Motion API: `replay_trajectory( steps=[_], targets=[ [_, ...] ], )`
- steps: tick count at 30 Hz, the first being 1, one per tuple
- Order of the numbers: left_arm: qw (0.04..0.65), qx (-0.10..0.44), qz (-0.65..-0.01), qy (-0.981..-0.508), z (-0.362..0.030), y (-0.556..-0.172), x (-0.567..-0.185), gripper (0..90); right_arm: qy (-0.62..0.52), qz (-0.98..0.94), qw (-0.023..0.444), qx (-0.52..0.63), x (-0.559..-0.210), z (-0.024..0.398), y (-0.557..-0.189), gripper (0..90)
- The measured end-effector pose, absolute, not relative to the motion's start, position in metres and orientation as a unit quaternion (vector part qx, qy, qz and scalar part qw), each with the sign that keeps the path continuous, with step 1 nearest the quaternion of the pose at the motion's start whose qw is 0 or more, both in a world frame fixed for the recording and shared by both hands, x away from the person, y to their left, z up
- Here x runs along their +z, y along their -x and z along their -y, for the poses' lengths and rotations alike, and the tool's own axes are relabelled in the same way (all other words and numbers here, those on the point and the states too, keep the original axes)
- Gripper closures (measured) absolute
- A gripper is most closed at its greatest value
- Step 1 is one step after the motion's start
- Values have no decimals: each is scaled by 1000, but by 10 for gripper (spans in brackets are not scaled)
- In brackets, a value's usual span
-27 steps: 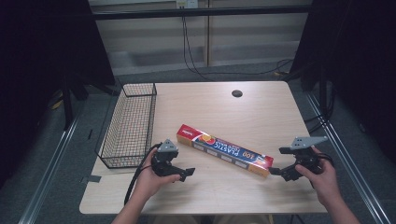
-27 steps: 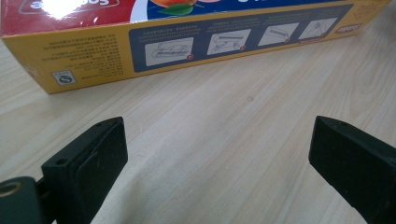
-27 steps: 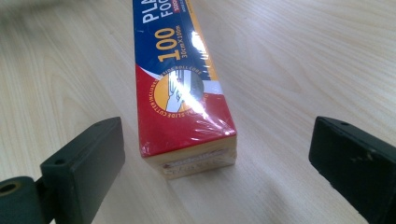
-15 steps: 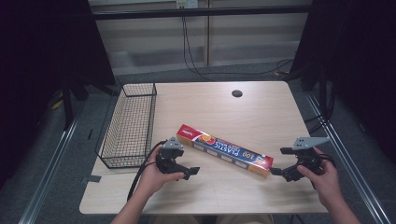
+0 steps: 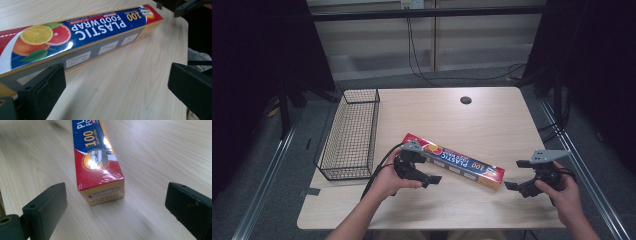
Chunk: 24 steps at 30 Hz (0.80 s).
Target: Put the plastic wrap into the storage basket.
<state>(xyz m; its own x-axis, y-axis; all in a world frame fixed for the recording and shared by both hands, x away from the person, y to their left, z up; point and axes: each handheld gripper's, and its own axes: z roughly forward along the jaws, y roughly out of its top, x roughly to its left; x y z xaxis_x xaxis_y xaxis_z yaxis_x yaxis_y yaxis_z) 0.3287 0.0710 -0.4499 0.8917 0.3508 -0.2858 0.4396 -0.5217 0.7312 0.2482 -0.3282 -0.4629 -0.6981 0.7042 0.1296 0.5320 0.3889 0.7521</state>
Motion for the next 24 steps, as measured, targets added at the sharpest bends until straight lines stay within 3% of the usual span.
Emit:
replay_trajectory(
  steps=[24],
  targets=[
    [381, 7, -188, -905, -32, -368, -427, 50, -373, -825, 108, 409, -462, 331, -245, 39]
  ],
)
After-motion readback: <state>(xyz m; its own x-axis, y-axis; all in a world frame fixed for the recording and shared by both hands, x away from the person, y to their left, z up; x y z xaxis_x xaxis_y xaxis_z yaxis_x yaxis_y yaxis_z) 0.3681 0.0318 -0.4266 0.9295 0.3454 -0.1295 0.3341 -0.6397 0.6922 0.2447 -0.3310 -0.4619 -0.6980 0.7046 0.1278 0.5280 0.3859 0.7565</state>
